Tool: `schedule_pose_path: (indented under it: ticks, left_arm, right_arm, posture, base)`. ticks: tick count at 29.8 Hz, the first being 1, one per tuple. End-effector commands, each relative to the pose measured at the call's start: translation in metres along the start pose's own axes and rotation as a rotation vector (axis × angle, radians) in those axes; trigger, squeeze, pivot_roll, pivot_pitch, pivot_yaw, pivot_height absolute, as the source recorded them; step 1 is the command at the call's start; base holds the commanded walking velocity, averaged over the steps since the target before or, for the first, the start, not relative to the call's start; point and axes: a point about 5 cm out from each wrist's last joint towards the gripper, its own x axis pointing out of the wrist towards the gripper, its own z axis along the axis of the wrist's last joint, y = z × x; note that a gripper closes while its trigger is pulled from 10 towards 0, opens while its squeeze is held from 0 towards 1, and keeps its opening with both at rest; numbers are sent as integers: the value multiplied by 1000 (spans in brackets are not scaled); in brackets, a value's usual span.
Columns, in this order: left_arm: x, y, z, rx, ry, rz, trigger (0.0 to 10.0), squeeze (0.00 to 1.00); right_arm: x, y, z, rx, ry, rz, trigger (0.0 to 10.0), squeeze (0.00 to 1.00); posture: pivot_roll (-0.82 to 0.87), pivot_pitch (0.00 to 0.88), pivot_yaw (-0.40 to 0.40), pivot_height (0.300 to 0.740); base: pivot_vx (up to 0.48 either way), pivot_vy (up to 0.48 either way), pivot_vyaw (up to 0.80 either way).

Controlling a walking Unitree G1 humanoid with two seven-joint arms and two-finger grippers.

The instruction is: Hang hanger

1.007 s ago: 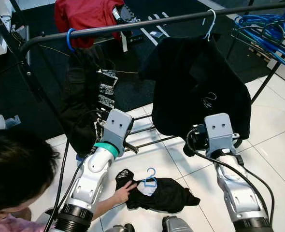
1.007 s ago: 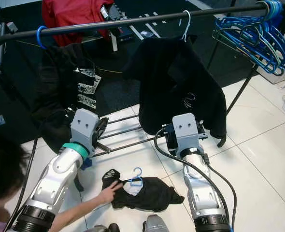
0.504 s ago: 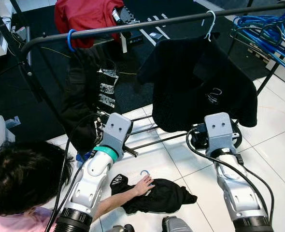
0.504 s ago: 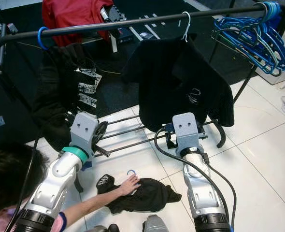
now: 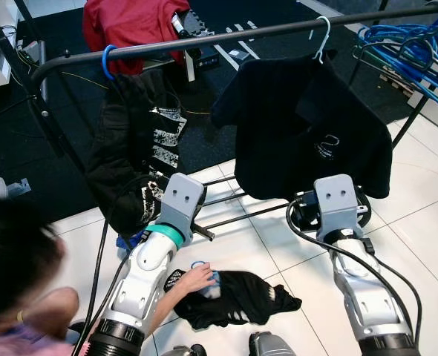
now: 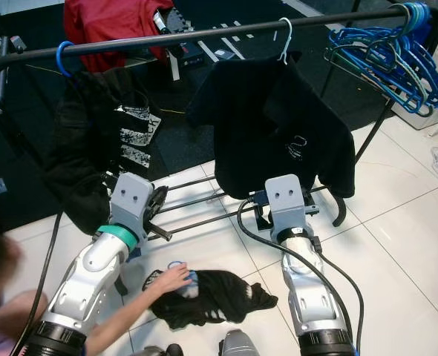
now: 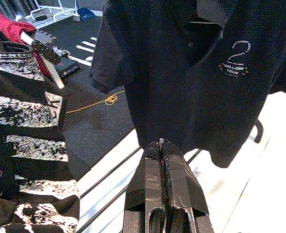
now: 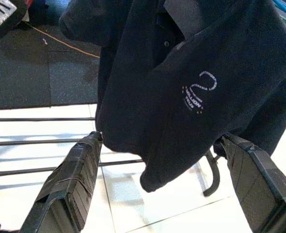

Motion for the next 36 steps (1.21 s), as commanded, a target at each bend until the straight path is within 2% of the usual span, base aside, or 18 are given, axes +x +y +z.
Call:
schedule_pose_path:
  ticks: [1,16,26,30,36]
  left_arm:
    - [-1,2,-2,1,9,7,10000,0]
    - [-2,2,-3,6,10,5,10000,0]
    - [1,0,-2,-1,13,-11,10000,0]
    - [2,-10,-3,-13,12,-45,10000,0]
    - [5,-9,-2,-8,8,-51,10000,0]
  right_arm:
    - [0,2,-4,5,19,1,10000,0]
    - [1,3,0,10,6,3,10000,0]
    - [-2,-4,6,8,-14,-23,10000,0]
    - [-10,-13,3,-3,-6,-51,10000,0]
    - [-10,-12,0,9,6,-65,10000,0]
  posture:
    - [-259,59,100,740]
    - [-259,54,111,740]
    - [-302,70,123,740]
    - [-320,73,133,740]
    - [-307,68,135,740]
  base:
    - [0,0,0]
    - [0,0,0]
    - [0,0,0]
    - [0,0,0]
    - [0,0,0]
